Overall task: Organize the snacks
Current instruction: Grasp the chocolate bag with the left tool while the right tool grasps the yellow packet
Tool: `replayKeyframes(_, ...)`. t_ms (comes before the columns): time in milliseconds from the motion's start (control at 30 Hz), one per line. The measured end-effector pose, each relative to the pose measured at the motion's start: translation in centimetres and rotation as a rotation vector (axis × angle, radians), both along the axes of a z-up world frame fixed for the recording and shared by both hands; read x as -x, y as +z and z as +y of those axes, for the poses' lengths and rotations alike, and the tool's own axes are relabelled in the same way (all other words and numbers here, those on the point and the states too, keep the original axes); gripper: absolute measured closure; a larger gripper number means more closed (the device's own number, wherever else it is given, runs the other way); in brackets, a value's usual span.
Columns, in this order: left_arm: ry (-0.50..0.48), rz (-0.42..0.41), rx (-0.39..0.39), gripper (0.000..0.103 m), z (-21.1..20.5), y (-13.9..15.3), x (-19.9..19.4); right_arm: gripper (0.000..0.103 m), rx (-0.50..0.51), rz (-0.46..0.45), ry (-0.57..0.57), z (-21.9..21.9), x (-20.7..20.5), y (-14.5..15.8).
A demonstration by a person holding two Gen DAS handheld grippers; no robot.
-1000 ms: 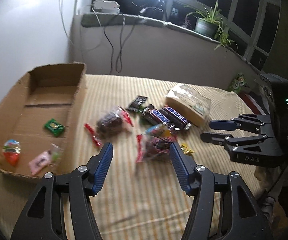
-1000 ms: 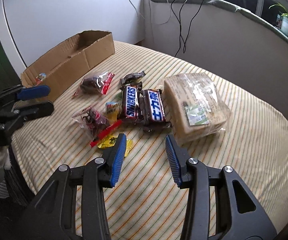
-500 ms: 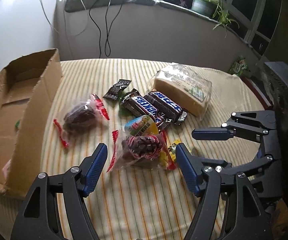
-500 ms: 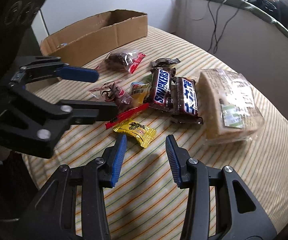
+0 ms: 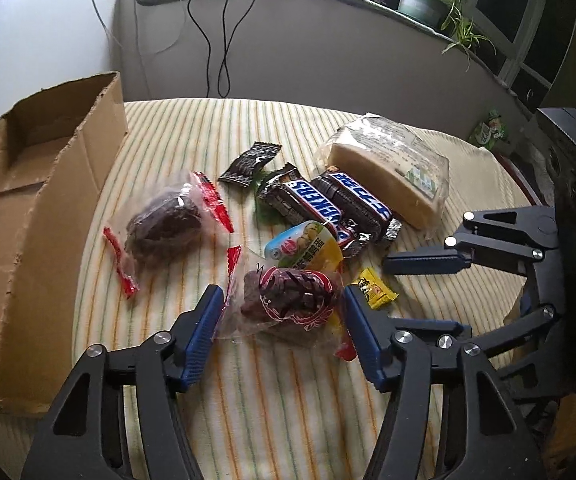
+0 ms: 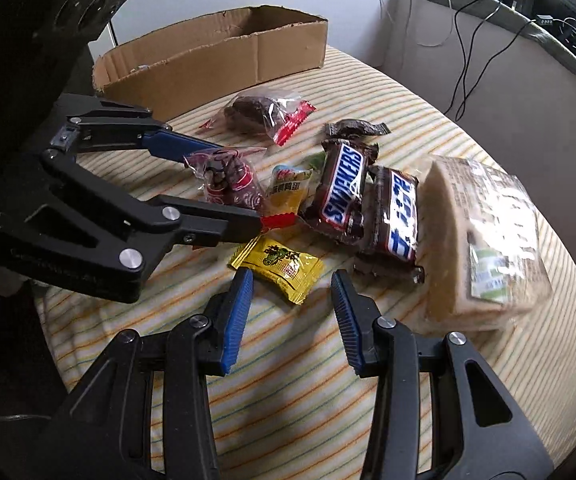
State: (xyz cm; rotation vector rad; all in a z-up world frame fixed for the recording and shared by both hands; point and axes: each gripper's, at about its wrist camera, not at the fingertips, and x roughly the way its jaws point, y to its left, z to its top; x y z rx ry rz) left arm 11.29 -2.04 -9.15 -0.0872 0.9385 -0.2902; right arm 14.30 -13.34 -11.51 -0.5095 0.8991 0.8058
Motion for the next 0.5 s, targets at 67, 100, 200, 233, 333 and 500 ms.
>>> replayKeyframes(67,-0.004,-0.001,0.004,0.045,0.3,0.0,0.2,0.06,-0.005,0.0,0.014,0.4,-0.2,0.1)
replayKeyframes(100,-0.004,-0.004,0.001,0.045,0.4,0.0,0.3,0.06,-0.003,-0.003,0.021,0.6,-0.3,0.1)
replayKeyframes(200,0.002,-0.004,0.007,0.047,0.9,0.0,0.4,0.046,0.006,-0.004,0.05,1.5,-0.7,-0.1)
replayKeyframes(233,0.005,-0.005,0.009,0.047,0.9,0.0,0.5,0.045,0.008,-0.007,0.06,1.7,-0.7,-0.2)
replayKeyframes(333,0.009,-0.008,0.011,0.051,1.3,0.0,0.7,0.045,0.02,-0.005,0.087,2.6,-0.8,-0.6)
replayKeyframes(500,0.014,-0.014,0.01,0.052,1.5,0.0,1.1,0.07,-0.004,0.038,0.08,2.9,-1.3,-0.8)
